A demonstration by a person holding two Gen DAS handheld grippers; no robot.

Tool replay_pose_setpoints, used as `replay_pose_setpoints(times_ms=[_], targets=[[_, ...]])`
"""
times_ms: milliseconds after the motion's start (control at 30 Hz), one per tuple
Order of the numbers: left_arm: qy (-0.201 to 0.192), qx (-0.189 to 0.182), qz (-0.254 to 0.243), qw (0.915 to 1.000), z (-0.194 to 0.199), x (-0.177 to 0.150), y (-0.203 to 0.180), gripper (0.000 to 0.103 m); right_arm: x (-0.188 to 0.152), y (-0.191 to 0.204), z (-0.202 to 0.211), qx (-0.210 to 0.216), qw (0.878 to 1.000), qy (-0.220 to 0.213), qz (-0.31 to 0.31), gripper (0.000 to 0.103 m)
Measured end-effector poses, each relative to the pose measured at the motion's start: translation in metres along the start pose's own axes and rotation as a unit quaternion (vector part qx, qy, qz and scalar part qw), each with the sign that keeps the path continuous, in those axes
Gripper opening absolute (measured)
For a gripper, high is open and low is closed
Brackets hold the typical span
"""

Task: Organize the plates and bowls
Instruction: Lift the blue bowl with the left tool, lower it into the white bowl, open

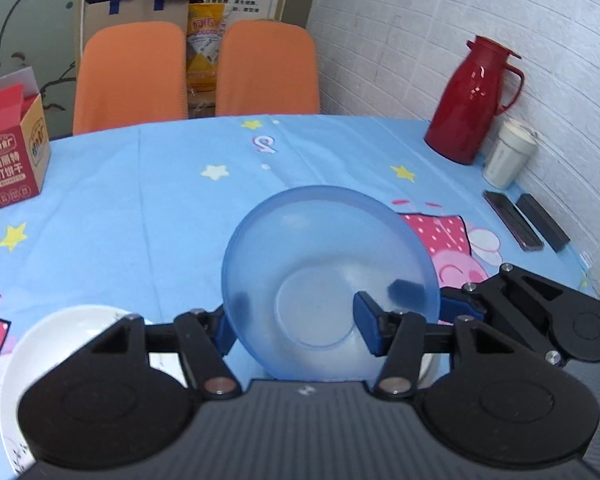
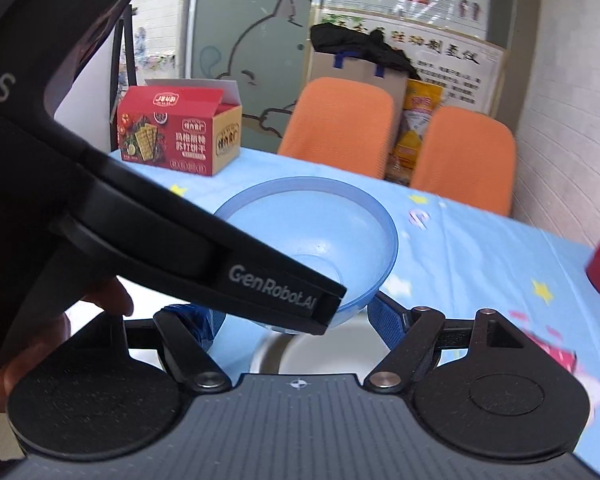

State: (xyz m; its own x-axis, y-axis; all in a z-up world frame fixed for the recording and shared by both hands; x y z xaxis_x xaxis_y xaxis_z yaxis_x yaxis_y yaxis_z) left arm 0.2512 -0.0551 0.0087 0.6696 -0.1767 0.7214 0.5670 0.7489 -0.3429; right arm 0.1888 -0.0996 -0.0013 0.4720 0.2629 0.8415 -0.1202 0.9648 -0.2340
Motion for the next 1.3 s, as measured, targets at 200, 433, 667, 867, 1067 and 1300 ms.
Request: replay_pose_setpoints(times_ms=[200,433,667,867,1067,1300], targets=[[0.008,0.001,-0.009,0.9999,0.001,-0.028,-0.028,0.055,-0.027,-0.007,0.021,-0.006,1.000,0.012,-0.004,0.065],[0.038,-0.002,-0.009,0.9992,-0.021,-0.019,-0.027,0.057,-0.034,-0.022,0.010,0.007,0.999,0.012,-0.035,0.064],[0.062,-0.009,0.010,0.9980,-0.056,-0.015,-0.018,0.065,-0.042,-0.039,-0.010,-0.001,0.998,0.025,-0.055,0.065],[0.069,-0.002,0.007,0.9976,-0.065,-0.015,-0.011,0.074,-0.053,-0.045,-0.014,-0.005,0.997,0.034,-0.064,0.066],[0.035,-0.028,0.027,0.9986,-0.040,-0.005,-0.010,0.095,-0.061,-0.057,0.004,-0.022,0.997,0.035,-0.068,0.066],[0.005,-0.001,0.034,0.9994,-0.019,0.002,0.002,0.095,-0.063,-0.078,0.014,-0.032,0.992,0.022,-0.117,0.066]])
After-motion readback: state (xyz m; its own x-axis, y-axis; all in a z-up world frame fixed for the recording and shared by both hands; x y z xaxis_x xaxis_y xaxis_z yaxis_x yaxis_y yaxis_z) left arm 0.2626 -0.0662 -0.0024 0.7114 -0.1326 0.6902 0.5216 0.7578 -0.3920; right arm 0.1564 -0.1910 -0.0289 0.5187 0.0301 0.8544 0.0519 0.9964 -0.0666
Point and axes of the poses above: each gripper's, at about its wrist camera, not at the fingertips, and z roughly against the way its jaws point, y to its left, x to its top, the point moved 5 cm from there along -z, roughly the way its jaws point, and after that the axes turned 14 degrees about -x, right-handed, at the moved point
